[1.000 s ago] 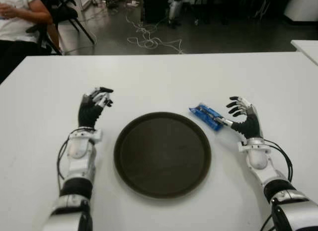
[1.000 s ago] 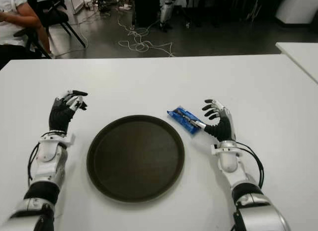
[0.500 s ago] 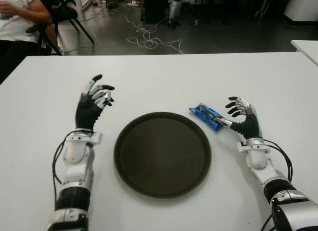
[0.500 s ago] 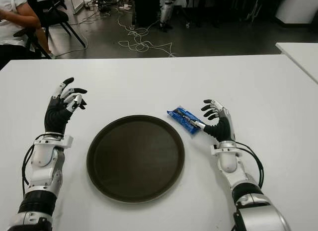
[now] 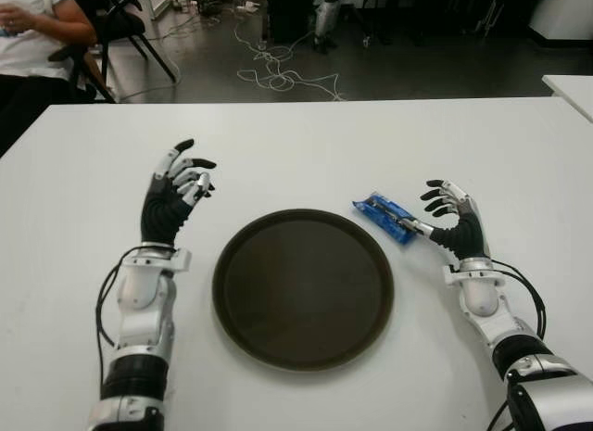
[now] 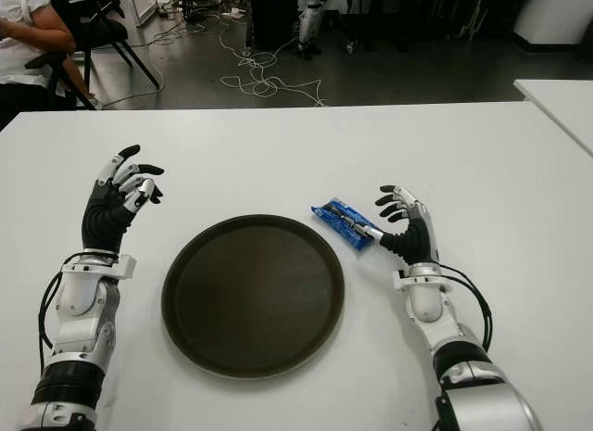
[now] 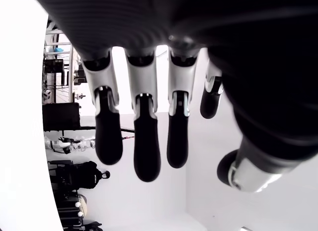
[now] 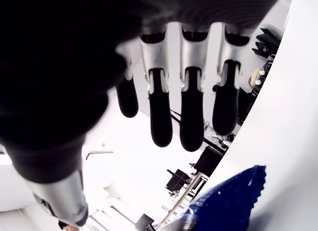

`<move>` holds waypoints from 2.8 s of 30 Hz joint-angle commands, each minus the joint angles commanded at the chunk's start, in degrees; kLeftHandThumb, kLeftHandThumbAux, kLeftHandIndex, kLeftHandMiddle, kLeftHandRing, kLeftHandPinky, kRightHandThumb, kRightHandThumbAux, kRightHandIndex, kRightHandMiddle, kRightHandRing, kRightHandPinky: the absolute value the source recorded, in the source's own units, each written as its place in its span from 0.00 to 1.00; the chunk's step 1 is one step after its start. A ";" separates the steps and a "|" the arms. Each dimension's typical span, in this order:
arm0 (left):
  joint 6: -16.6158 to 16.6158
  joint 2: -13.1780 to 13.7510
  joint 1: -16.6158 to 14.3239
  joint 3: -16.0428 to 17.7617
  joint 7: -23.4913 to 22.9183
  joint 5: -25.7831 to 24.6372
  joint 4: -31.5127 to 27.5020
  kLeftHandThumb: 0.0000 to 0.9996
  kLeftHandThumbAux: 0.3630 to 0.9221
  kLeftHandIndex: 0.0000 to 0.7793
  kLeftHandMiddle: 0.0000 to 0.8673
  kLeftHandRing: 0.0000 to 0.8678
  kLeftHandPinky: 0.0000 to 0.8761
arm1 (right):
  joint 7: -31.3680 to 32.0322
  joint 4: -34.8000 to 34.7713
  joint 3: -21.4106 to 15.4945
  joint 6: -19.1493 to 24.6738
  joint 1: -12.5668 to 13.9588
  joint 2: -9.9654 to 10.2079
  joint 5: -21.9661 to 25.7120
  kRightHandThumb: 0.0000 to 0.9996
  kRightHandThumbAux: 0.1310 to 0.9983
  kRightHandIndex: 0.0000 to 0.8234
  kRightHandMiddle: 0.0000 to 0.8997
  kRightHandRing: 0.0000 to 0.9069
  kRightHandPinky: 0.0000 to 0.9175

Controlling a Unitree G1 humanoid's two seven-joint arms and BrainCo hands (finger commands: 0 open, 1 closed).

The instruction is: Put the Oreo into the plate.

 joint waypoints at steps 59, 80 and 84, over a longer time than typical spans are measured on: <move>-8.24 0.29 -4.18 0.93 0.66 -0.07 15.74 1.00 0.49 0.27 0.46 0.59 0.57 | 0.56 0.52 -0.36 0.72 -0.94 0.66 1.08 0.09 0.77 0.39 0.51 0.53 0.55; -10.22 0.19 -4.74 0.78 2.88 1.44 17.88 1.00 0.49 0.27 0.46 0.59 0.57 | -9.38 -17.75 4.53 7.00 -1.52 -8.48 -14.79 0.00 0.73 0.21 0.30 0.33 0.38; -10.42 0.28 -4.90 0.79 2.74 1.38 18.30 1.00 0.49 0.27 0.46 0.59 0.56 | -7.63 -21.65 6.28 13.09 -1.98 -10.02 -17.98 0.00 0.66 0.15 0.23 0.27 0.28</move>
